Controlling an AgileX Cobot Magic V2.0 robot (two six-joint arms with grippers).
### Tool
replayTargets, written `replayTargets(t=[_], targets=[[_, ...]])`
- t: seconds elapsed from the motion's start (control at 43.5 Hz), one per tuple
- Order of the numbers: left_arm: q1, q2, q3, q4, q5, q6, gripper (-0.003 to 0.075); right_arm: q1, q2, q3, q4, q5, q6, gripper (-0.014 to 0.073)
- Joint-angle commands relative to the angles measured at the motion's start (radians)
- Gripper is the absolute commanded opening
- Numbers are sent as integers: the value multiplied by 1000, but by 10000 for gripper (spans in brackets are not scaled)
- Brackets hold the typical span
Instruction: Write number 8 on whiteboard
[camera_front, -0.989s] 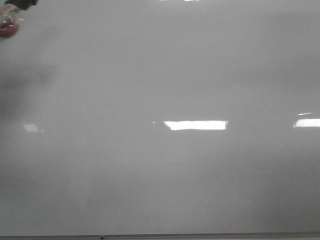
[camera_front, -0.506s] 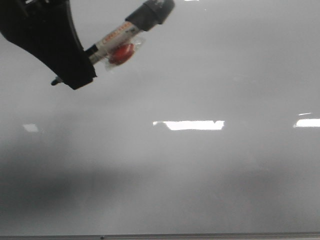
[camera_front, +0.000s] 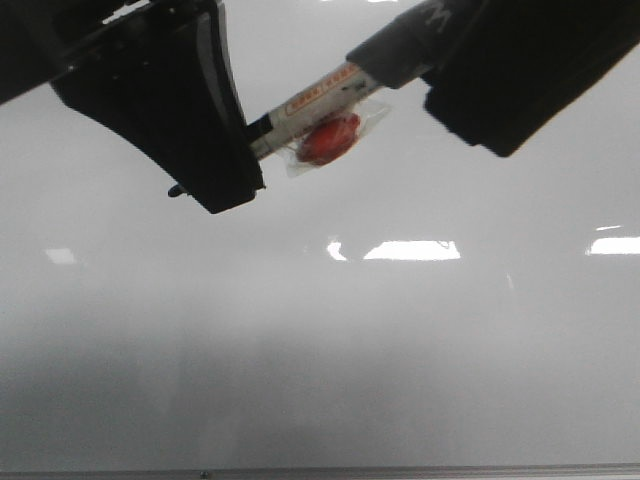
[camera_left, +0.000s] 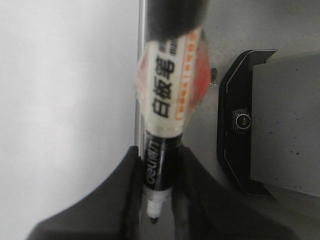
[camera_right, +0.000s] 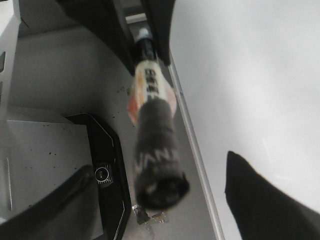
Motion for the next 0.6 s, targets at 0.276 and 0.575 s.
replayTargets(t=[0.276,0.575], targets=[[-12,-28,-36,-17,-49,1,-20,43,15,-38,98,-91,-42,451],[-12,-28,-36,-17,-49,1,-20,43,15,-38,98,-118,-42,115]])
